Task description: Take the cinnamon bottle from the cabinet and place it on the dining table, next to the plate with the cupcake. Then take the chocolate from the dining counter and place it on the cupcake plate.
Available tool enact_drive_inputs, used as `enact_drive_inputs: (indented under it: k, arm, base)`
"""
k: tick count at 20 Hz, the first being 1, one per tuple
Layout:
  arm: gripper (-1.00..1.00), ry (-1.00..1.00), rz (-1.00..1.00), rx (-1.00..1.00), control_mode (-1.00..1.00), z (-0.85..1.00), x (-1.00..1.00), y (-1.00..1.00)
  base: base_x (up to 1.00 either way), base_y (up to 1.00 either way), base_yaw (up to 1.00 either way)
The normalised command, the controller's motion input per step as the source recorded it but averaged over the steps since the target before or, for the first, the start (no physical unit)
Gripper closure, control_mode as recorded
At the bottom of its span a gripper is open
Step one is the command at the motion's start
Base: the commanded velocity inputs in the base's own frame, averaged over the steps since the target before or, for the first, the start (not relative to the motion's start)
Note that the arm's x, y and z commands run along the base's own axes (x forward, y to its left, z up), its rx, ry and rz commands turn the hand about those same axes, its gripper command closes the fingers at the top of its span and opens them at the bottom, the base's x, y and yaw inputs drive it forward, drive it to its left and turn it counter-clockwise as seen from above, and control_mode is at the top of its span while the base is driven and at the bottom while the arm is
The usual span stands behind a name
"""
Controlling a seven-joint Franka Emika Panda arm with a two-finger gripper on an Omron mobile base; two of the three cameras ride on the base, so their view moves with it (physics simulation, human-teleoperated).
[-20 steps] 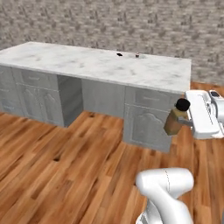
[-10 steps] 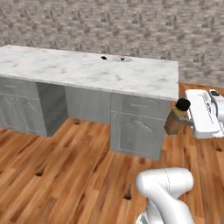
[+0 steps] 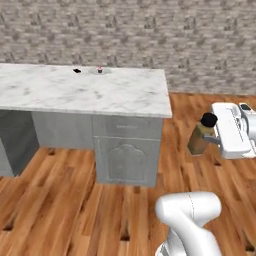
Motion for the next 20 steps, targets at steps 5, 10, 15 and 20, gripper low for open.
enact_drive_inputs:
  k: [5,10,15,20]
  arm:
    - [1.00,0.00,0.00,0.00,1.00,0.00,0.00,0.00]
    - [1.00,0.00,0.00,0.00,1.00,0.00,0.00,0.00]
    - [1.00,0.00,0.00,0.00,1.00,0.00,0.00,0.00]
    - [1.00,0.00,0.00,0.00,1.00,0.00,0.00,0.00]
  base:
    - [0.24,-0.43,-0.32]
    - [0.14,-0.43,-0.40]
    - [0.01,-0.32,-0.54]
    - [0.21,-0.37,-0.21]
